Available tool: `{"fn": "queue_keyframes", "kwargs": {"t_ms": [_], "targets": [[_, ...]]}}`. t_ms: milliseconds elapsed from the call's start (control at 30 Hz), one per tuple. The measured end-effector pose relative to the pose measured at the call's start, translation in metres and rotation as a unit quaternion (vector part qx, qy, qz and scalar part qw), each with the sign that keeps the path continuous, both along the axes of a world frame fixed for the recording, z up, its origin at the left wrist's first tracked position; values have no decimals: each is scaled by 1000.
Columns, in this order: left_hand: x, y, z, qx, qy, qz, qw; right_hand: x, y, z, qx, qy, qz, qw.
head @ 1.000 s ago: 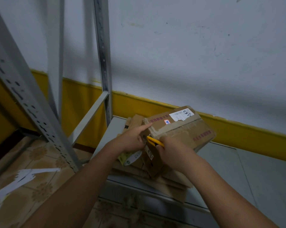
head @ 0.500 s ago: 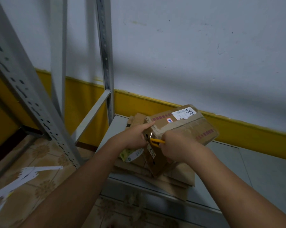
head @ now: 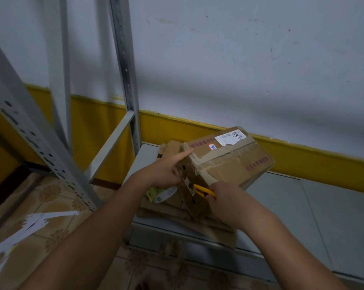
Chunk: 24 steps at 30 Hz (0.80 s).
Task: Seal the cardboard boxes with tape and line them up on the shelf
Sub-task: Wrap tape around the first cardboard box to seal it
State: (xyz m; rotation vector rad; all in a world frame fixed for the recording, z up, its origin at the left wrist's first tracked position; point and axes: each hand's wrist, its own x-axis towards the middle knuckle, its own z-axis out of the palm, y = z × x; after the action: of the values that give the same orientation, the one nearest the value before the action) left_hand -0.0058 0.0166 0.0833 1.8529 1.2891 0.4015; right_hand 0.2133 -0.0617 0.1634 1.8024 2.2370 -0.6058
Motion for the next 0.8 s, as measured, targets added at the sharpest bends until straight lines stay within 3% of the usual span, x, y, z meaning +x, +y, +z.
{"fn": "queue_keyframes", "kwargs": {"t_ms": [300, 400, 533, 667, 800], "targets": [[2, 1, -2, 7, -8, -1, 1000, 78, -46, -51, -15, 57, 7, 998], [3, 0, -1, -7, -15, 4, 1000, 118, -58, -75, -31, 161, -72, 984], [4, -3, -1, -11, -42, 15, 999, 159, -67, -122, 22, 205, -152, 967], [8, -7, -3, -13, -48, 17, 999, 196, -59, -167, 112, 201, -272, 934], [10, -10, -4, -10, -47, 20, 999, 221, -35, -215, 148, 130, -351, 915]]}}
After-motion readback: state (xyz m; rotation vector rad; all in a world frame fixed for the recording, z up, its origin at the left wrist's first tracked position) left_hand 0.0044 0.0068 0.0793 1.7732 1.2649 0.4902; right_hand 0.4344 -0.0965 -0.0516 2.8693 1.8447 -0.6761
